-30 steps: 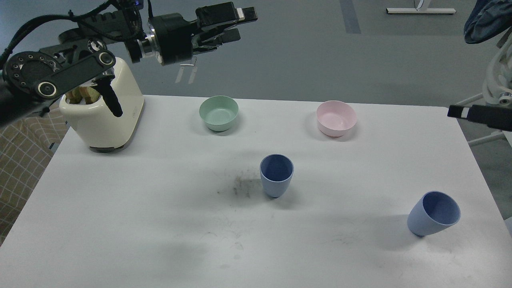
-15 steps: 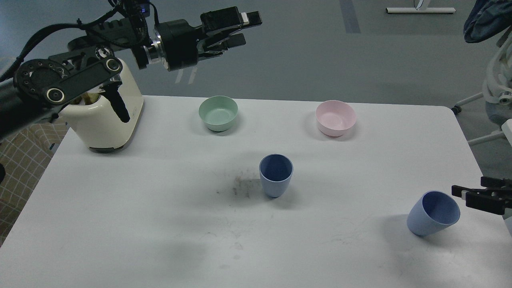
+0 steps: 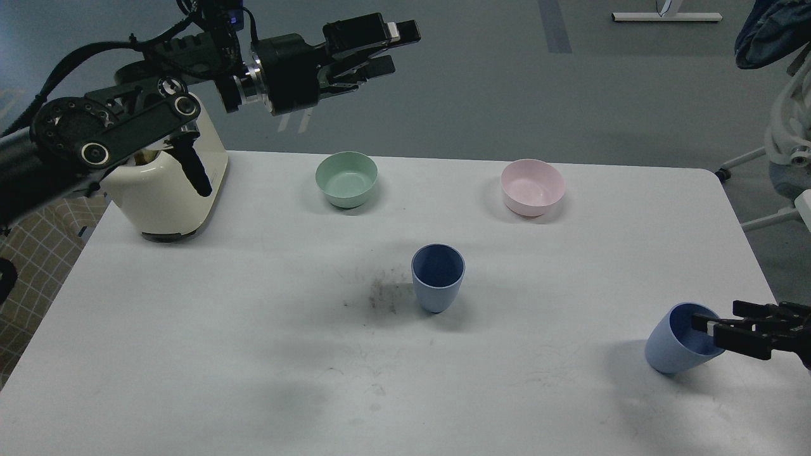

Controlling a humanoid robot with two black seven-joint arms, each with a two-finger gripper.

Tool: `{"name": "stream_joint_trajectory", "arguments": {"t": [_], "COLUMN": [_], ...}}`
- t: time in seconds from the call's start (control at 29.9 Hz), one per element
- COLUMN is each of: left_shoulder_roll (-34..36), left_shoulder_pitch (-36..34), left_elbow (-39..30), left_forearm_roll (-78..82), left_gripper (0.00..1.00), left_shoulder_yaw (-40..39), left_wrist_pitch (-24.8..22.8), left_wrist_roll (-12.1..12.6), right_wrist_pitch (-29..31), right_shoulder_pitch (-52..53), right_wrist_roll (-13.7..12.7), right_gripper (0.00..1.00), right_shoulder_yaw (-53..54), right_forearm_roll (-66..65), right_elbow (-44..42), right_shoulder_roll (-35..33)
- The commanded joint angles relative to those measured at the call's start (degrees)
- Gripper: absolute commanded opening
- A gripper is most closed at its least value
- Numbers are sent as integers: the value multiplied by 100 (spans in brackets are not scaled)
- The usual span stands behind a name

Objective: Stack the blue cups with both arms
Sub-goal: 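Reach the right gripper to the other blue cup and grasp it, then lift the blue cup with the right gripper toward the center cup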

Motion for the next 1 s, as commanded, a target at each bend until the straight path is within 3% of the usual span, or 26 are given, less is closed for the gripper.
{"name": "stream_joint_trajectory", "arguments": {"t": [0.0, 0.2, 0.23, 0.27, 0.3, 0.33, 0.43, 0.97], "left_shoulder_roll": [0, 0, 0, 0, 0, 0, 0, -18], "left_shoulder_pitch": [1, 10, 19, 27, 27, 27, 27, 27], "left_elbow": [0, 0, 0, 0, 0, 0, 0, 0], "left_forearm_roll": [9, 9, 9, 18, 18, 18, 18, 18], "left_gripper": [96, 96, 96, 96, 96, 96, 96, 96], "left_shoulder_yaw": [-11, -20, -20, -20, -20, -20, -20, -20], "left_wrist_pitch": [-3, -3, -3, -3, 6, 6, -3, -3], "left_wrist_roll": [0, 0, 0, 0, 0, 0, 0, 5], "right_wrist_pitch": [0, 18, 27, 36, 36, 36, 27, 27], "right_shoulder_pitch": [-3, -56, -108, -143, -144, -179, -196, 23], "right_wrist_roll": [0, 0, 0, 0, 0, 0, 0, 0], "right_gripper": [92, 91, 84, 66, 56, 33, 0, 0], "right_shoulder_yaw": [-1, -36, -27, -36, -27, -36, -27, 114], "right_forearm_roll": [-24, -173, -199, -234, -261, -339, -436, -489], "right_elbow": [0, -35, -35, -35, -44, -44, -53, 123], "right_shoulder_roll": [174, 324, 324, 315, 315, 306, 297, -19]}}
